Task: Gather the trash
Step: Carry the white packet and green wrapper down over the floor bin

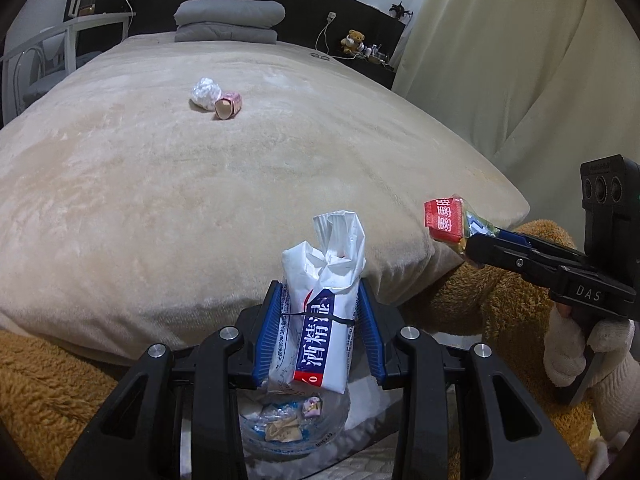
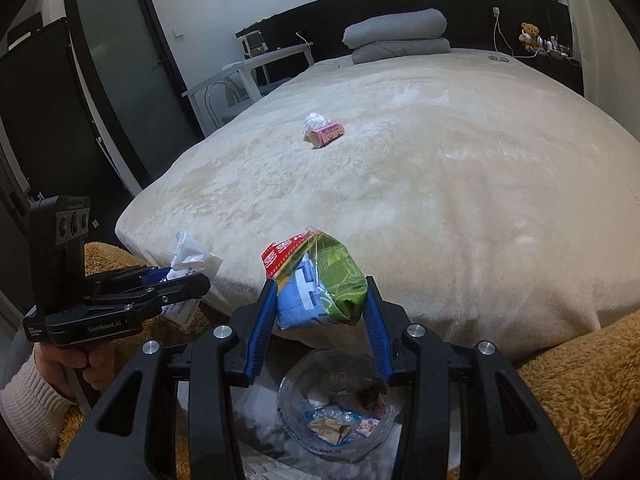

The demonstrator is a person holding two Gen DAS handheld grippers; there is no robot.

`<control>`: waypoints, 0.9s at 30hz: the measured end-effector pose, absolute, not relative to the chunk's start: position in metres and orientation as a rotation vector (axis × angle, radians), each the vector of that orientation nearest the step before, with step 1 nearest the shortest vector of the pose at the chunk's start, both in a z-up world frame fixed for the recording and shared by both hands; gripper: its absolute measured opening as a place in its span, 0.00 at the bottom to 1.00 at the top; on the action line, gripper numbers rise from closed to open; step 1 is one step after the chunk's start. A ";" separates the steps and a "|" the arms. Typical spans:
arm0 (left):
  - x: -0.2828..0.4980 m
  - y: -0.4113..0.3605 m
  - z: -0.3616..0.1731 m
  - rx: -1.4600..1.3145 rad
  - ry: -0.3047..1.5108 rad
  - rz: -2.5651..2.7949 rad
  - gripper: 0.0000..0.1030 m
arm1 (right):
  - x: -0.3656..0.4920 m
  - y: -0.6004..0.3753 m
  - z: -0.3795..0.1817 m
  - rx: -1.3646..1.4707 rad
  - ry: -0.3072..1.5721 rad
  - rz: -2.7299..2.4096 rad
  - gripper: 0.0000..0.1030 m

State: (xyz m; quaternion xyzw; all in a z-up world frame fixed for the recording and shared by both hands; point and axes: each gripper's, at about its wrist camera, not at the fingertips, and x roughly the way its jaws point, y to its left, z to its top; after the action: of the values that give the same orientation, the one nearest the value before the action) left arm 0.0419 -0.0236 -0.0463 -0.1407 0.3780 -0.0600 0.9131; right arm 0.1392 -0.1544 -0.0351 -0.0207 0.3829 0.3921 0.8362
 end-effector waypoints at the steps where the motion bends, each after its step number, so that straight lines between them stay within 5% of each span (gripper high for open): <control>1: 0.041 -0.025 -0.049 -0.288 0.789 -0.121 0.35 | 0.138 -0.154 -0.039 -0.042 0.828 0.832 0.42; 27: 0.063 -0.049 -0.141 -0.415 1.186 -0.092 0.35 | 0.161 -0.127 -0.140 -0.092 1.335 0.693 0.42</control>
State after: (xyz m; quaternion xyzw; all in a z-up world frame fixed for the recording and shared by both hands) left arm 0.0634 -0.0492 -0.1407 -0.1939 0.5546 -0.0431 0.8080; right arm 0.1609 -0.1271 -0.1401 -0.0418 0.6060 0.3148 0.7293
